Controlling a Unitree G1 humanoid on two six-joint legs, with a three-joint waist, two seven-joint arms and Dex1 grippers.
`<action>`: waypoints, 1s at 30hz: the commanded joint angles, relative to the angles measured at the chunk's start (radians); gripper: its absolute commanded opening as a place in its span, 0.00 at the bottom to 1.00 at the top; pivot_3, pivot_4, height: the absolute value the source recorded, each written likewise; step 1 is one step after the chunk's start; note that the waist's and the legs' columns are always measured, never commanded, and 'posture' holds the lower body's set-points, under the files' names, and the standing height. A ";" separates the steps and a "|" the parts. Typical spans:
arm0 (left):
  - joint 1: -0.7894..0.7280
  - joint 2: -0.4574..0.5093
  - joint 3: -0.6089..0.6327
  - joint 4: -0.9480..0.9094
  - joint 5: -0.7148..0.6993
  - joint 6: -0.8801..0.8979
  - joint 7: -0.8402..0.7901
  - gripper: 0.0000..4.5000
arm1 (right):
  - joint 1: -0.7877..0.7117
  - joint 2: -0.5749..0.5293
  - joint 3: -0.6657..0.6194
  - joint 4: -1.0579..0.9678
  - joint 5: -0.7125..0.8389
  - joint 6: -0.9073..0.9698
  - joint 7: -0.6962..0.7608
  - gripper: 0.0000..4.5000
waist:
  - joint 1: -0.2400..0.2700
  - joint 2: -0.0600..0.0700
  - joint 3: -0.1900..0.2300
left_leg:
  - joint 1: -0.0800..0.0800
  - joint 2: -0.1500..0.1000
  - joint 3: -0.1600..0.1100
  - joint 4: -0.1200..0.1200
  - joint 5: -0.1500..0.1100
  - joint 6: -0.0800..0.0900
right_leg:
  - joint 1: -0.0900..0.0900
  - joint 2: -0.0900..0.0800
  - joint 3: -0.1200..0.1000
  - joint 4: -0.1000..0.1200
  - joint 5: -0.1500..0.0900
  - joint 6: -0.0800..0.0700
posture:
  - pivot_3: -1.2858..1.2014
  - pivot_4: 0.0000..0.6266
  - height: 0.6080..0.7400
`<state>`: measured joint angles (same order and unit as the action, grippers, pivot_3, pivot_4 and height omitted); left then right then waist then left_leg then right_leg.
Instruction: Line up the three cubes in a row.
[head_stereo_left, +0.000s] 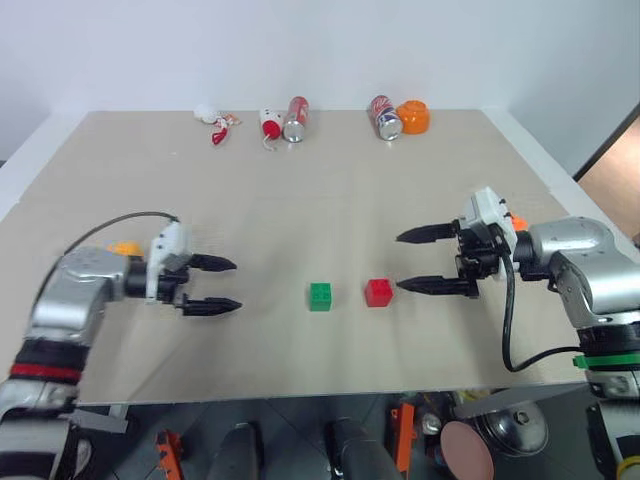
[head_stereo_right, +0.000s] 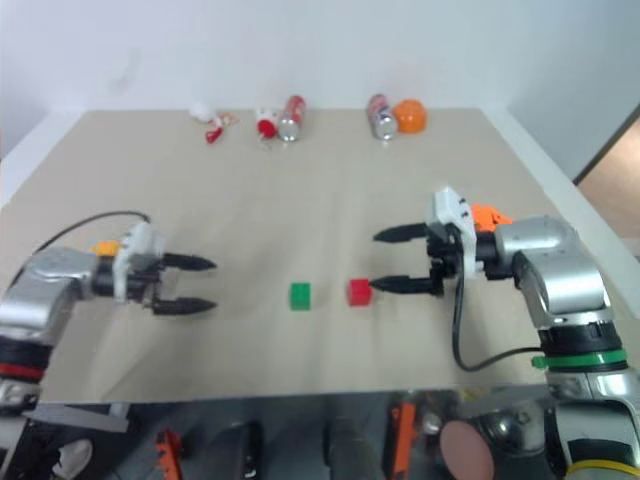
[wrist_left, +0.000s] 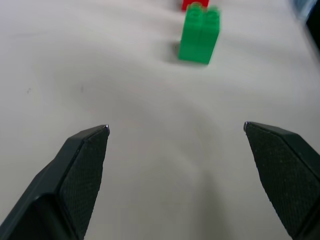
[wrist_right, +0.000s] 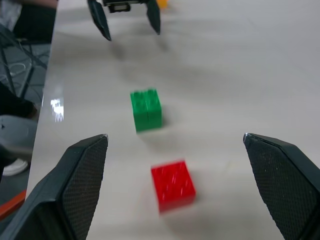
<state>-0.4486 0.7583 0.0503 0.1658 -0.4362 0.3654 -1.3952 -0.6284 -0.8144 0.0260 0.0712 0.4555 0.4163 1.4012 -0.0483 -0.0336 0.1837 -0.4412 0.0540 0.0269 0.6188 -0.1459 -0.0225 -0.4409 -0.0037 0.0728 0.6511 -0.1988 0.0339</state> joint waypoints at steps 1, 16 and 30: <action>0.052 -0.025 0.170 -0.111 -0.089 0.120 0.221 0.99 | -0.056 0.057 -0.048 -0.063 0.064 0.037 -0.071 1.00 | 0.002 0.000 0.000 | 0.000 0.001 0.000 0.000 0.000 0.000 | 0.000 0.000 0.000 0.000 0.000 0.000 | 0.52 0.24 1.00; 0.248 -0.284 0.530 -0.436 -0.137 0.240 1.008 0.99 | -0.048 0.140 0.062 -0.201 0.071 0.045 -0.067 1.00 | 0.002 -0.002 0.000 | 0.002 0.004 0.001 0.001 0.000 0.000 | 0.002 0.001 -0.003 0.000 0.001 -0.002 | 0.52 0.24 1.00; 0.241 -0.291 0.507 -0.256 -0.024 0.095 1.144 0.99 | -0.061 0.245 0.083 -0.180 0.031 0.006 -0.157 1.00 | 0.002 -0.003 -0.001 | 0.002 0.004 0.002 0.002 0.000 -0.001 | 0.002 0.001 -0.002 0.000 0.002 -0.003 | 0.52 0.24 1.00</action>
<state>-0.2045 0.4582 0.5550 -0.0882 -0.4769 0.4977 -0.2536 -0.6734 -0.5715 0.1225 -0.0928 0.4837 0.4321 1.2598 -0.0462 -0.0367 0.1830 -0.4393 0.0577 0.0285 0.6203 -0.1455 -0.0236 -0.4391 -0.0026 0.0708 0.6509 -0.1972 0.0305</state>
